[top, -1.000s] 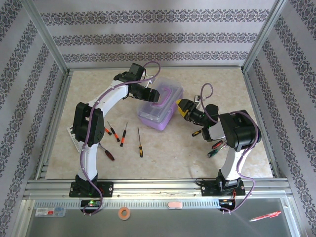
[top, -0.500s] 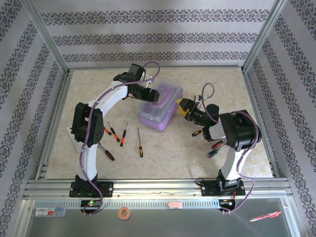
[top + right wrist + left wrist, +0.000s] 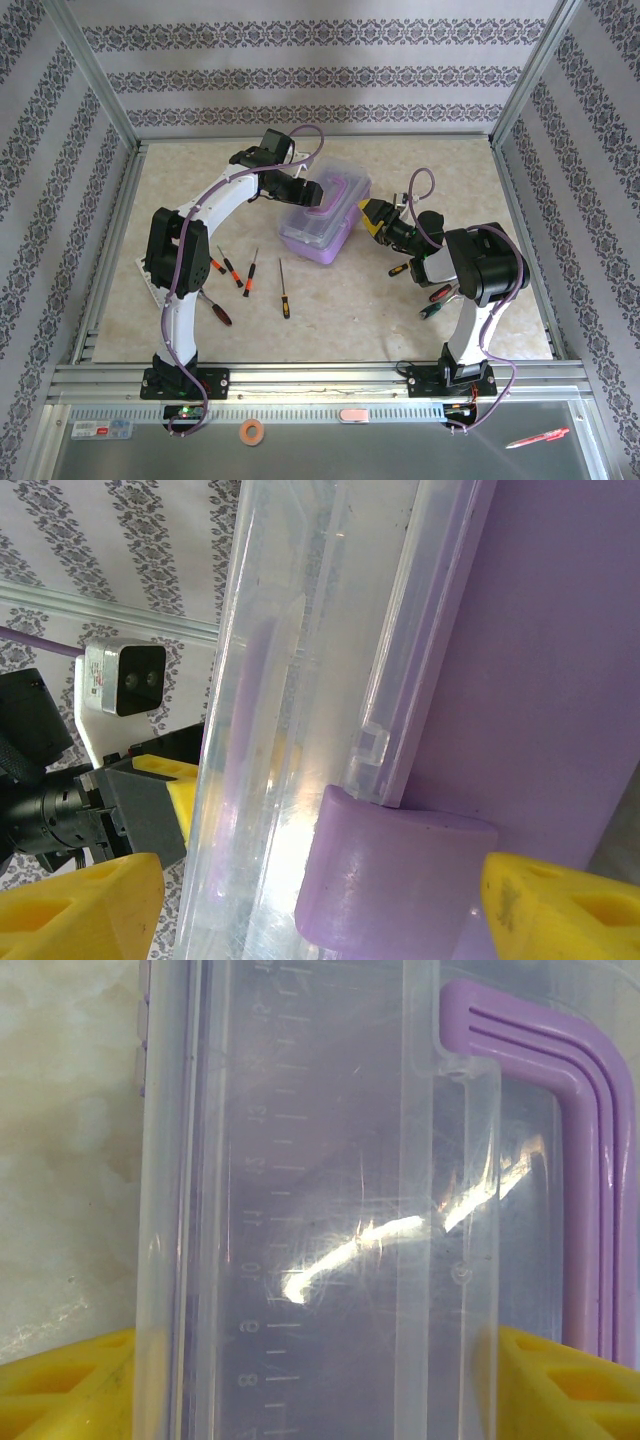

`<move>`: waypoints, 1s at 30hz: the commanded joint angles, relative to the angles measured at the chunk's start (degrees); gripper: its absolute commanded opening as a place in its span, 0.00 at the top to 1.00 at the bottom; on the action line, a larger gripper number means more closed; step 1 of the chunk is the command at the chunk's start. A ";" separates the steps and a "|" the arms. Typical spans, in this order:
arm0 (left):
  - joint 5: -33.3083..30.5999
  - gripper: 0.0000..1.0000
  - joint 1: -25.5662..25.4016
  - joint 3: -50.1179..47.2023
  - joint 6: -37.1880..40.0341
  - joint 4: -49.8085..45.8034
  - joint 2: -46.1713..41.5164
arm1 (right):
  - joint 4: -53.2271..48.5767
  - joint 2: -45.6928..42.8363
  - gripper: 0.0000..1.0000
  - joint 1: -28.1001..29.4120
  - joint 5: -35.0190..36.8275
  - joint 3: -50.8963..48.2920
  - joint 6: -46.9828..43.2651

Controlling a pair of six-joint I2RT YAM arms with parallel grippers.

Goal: Pack the tool kit

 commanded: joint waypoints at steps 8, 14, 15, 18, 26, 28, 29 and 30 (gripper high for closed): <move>-2.55 0.38 0.16 -5.27 -3.45 -1.35 3.31 | 2.86 0.47 0.18 -0.32 0.35 -1.38 -0.94; -2.79 0.38 0.12 -5.15 -3.42 -1.58 3.23 | 2.90 0.14 0.18 -0.31 0.27 -1.54 -0.79; -2.88 0.38 0.16 -5.11 -3.37 -1.64 3.20 | 2.90 0.21 0.18 -0.33 0.15 -1.43 -0.72; -3.21 0.39 0.14 -4.95 -3.15 -1.81 3.31 | 2.86 0.81 0.18 -0.13 0.02 -1.17 -0.39; -2.80 0.38 0.25 -4.89 -2.23 -2.14 3.79 | 2.86 2.16 0.16 2.62 0.06 0.74 0.10; -2.46 0.38 0.20 -5.02 -2.23 -2.04 3.68 | 2.94 2.64 0.16 3.10 0.18 1.23 0.36; -2.44 0.38 0.19 -5.03 -2.22 -2.02 3.59 | 2.93 3.00 0.16 3.35 0.09 1.66 0.53; -2.29 0.38 0.19 -5.03 -2.16 -2.04 3.64 | 2.91 3.36 0.16 3.61 0.08 2.02 0.64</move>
